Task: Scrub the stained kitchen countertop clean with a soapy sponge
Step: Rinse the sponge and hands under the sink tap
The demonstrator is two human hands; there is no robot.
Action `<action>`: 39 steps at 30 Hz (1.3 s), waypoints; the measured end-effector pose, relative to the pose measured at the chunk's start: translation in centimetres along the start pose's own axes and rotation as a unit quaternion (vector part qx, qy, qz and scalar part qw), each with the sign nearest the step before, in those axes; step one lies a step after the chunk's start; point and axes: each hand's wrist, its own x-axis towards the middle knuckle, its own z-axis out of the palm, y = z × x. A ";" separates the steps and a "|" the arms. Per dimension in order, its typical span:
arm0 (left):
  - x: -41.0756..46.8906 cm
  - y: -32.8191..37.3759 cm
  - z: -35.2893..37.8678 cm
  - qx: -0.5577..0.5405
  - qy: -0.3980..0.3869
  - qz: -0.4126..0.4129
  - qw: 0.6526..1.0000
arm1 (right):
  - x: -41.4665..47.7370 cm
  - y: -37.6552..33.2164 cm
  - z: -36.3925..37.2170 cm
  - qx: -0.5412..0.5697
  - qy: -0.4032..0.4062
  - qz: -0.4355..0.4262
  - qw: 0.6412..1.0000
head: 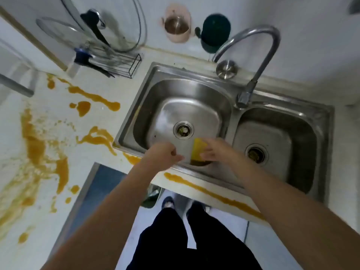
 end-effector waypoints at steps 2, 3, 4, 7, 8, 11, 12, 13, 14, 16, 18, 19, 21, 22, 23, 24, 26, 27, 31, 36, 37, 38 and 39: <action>0.9 -0.7 0.9 -0.020 -0.015 -0.004 1.000 | 4.3 -0.3 1.2 -0.069 0.014 0.018 0.997; 0.9 -1.3 1.3 -0.036 -0.011 -0.005 0.999 | 6.3 -0.2 1.6 -0.128 0.031 0.024 0.991; 0.7 -1.4 1.3 -0.045 -0.009 -0.015 0.999 | 7.9 0.0 1.9 -0.177 0.052 0.024 0.983; 2.4 -2.5 1.9 -0.085 0.007 -0.039 0.996 | 12.5 2.3 3.5 -0.259 0.111 0.022 0.959; 3.6 -2.5 2.0 -0.099 0.012 -0.053 0.994 | 13.9 3.1 3.6 -0.271 0.135 0.009 0.953; 7.0 -2.5 2.5 -0.129 0.047 -0.087 0.987 | 15.8 4.1 4.0 -0.313 0.133 -0.005 0.940; 8.1 -2.6 2.8 -0.122 0.050 -0.092 0.987 | 15.5 3.7 4.1 -0.309 0.110 -0.008 0.945; 9.2 -2.7 2.9 -0.124 0.054 -0.100 0.986 | 15.1 3.1 4.2 -0.288 0.084 -0.005 0.954; 10.0 -3.0 3.3 -0.142 0.055 -0.115 0.982 | 14.4 3.0 4.5 -0.239 0.058 -0.001 0.969; 11.7 -2.8 2.7 -0.217 0.037 -0.137 0.966 | 12.0 1.3 4.7 -0.083 0.041 0.003 0.996; 13.0 -1.8 2.1 -0.257 -0.014 -0.118 0.959 | 8.7 -0.8 4.7 0.010 0.033 -0.012 0.999; 13.9 -0.9 1.4 -0.256 -0.047 -0.086 0.962 | 6.8 -2.3 4.0 0.026 0.030 -0.031 0.999; 14.8 1.1 0.0 -0.273 -0.074 -0.025 0.959 | 3.1 -4.7 2.4 0.060 0.020 -0.057 0.996; 15.1 2.1 -0.8 -0.299 -0.074 0.004 0.952 | 1.4 -5.9 1.1 0.089 0.011 -0.068 0.994; 15.6 2.8 -1.5 -0.320 -0.068 0.037 0.944 | -0.1 -7.0 -0.4 0.119 0.002 -0.080 0.990; 16.0 3.3 -2.2 -0.331 -0.068 0.058 0.940 | -1.5 -8.1 -1.7 0.133 0.007 -0.094 0.987; 16.7 4.3 -4.1 -0.375 -0.064 0.072 0.922 | -3.4 -9.7 -4.9 0.084 0.115 -0.158 0.977; 17.1 4.9 -4.9 -0.424 -0.072 0.062 0.900 | -3.6 -10.1 -6.8 0.006 0.226 -0.193 0.955; 17.8 5.7 -7.4 -0.645 -0.167 -0.062 0.743 | -2.1 -10.2 -12.6 -0.389 0.396 -0.150 0.818; 17.7 5.0 -8.1 -0.741 -0.179 -0.107 0.638 | -0.6 -9.0 -12.8 -0.429 0.329 -0.106 0.834; 17.7 4.9 -8.2 -0.749 -0.181 -0.107 0.628 | 0.0 -8.9 -13.1 -0.424 0.318 -0.102 0.842; 17.7 4.9 -8.4 -0.756 -0.182 -0.104 0.620 | 0.2 -9.0 -12.9 -0.420 0.306 -0.090 0.849; 18.0 4.7 -8.5 -0.763 -0.181 -0.093 0.613 | 0.2 -9.2 -12.7 -0.425 0.292 -0.070 0.854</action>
